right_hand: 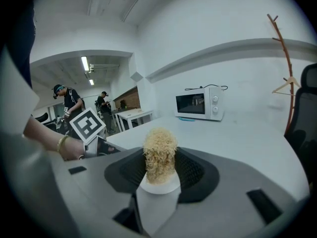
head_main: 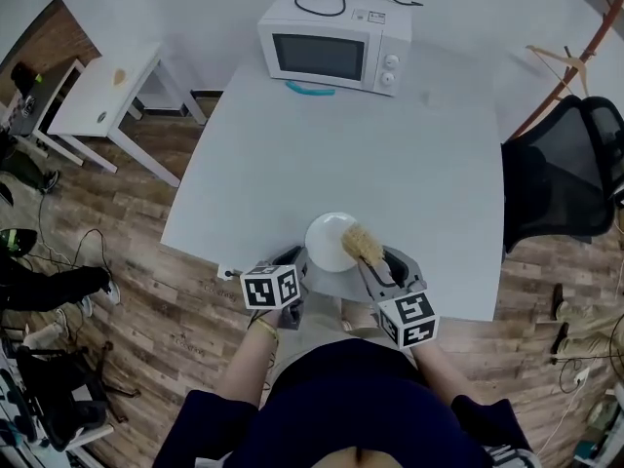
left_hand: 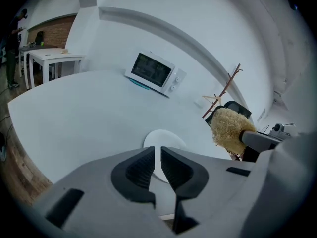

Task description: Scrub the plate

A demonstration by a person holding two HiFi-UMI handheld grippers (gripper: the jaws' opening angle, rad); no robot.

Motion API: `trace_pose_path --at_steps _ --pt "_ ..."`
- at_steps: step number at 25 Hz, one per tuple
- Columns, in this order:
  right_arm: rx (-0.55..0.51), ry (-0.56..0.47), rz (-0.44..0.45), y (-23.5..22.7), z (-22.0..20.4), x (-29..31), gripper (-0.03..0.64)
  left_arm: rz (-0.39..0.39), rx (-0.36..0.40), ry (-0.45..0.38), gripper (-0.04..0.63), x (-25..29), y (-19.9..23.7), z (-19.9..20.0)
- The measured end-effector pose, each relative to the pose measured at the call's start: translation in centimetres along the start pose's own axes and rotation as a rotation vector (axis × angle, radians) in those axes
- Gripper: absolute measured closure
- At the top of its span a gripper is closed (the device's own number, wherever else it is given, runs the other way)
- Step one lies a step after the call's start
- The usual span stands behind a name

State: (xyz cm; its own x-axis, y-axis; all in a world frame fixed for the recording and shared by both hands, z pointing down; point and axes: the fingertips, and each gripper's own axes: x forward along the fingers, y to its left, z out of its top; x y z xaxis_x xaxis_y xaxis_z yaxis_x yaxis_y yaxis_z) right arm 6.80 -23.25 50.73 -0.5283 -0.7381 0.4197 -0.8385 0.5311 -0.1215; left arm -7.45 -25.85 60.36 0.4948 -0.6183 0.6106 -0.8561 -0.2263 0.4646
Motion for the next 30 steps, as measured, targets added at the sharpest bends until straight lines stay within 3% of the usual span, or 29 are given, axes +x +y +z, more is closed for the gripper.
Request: trace_pose_path --at_steps 5,8,15,18,30 --pt "0.015 0.028 0.001 -0.3 -0.4 1.5 0.448 -0.017 -0.021 0.083 0.570 1.9 1.2 -0.9" --pt "0.020 0.038 -0.002 -0.6 -0.6 2.2 0.448 -0.054 -0.036 0.122 0.451 3.0 1.2 -1.1" --pt "0.024 0.061 -0.005 -0.9 -0.9 3.1 0.448 -0.066 -0.069 0.174 0.453 5.2 1.7 -1.2" --pt "0.022 0.068 -0.006 -1.1 -1.3 3.2 0.448 -0.023 -0.080 0.189 0.523 5.4 2.4 -1.3" --pt "-0.078 0.154 -0.024 -2.3 -3.3 6.5 0.448 -0.018 -0.070 0.187 0.525 5.4 2.3 -1.3"
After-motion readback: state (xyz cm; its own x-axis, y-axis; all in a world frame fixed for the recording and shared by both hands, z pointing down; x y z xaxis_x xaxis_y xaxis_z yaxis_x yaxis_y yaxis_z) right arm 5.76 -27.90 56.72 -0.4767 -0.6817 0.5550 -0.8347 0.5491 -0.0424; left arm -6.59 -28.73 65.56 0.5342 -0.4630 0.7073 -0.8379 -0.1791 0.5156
